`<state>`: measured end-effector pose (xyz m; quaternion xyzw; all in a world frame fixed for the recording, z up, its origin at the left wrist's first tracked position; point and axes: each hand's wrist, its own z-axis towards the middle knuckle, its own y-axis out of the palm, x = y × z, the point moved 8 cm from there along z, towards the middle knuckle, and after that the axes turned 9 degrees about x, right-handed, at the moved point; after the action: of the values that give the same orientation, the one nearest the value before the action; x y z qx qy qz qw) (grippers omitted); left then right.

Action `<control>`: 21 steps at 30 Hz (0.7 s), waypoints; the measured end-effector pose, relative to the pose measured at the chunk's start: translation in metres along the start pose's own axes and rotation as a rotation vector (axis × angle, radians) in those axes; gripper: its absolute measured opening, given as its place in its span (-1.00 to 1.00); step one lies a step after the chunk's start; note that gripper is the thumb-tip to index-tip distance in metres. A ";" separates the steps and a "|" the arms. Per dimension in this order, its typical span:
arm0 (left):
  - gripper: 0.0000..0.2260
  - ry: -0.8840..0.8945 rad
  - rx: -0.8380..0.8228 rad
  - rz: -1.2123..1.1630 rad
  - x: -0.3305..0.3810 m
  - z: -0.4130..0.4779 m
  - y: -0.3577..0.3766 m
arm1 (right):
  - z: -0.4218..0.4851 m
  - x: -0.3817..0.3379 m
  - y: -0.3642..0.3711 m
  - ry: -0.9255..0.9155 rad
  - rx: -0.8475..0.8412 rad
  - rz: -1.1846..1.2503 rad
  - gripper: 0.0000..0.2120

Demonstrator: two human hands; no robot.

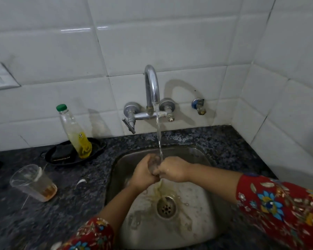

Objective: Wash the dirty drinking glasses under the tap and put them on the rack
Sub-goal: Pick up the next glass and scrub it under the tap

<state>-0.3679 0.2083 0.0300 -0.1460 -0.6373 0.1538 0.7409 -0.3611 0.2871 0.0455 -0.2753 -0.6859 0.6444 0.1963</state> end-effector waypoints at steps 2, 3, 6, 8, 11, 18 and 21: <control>-0.58 0.037 -0.166 0.062 -0.001 0.004 0.002 | -0.003 0.000 -0.009 -0.232 0.110 -0.297 -0.85; -0.55 0.049 -0.205 0.118 -0.002 0.006 0.004 | -0.005 0.000 -0.010 -0.312 0.154 -0.375 -0.88; -0.61 0.001 -0.038 0.185 -0.002 0.006 0.003 | -0.002 0.001 -0.009 -0.058 0.113 -0.173 -0.83; -0.66 0.021 0.082 0.189 0.003 0.001 0.004 | -0.001 0.007 0.001 0.167 0.039 0.101 -0.79; -0.55 0.076 -0.031 0.197 -0.002 0.002 0.008 | -0.008 0.006 0.002 0.059 0.027 0.101 -0.87; -0.55 -0.027 -0.100 0.246 -0.015 -0.002 0.013 | -0.012 0.002 0.003 -0.075 0.001 -0.124 -0.79; -0.60 -0.044 -0.011 0.171 -0.016 -0.001 0.008 | -0.009 -0.001 0.004 0.021 -0.074 0.139 -0.91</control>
<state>-0.3693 0.2088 0.0119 -0.2004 -0.6393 0.2162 0.7102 -0.3541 0.2931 0.0429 -0.3359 -0.6864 0.6277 0.1482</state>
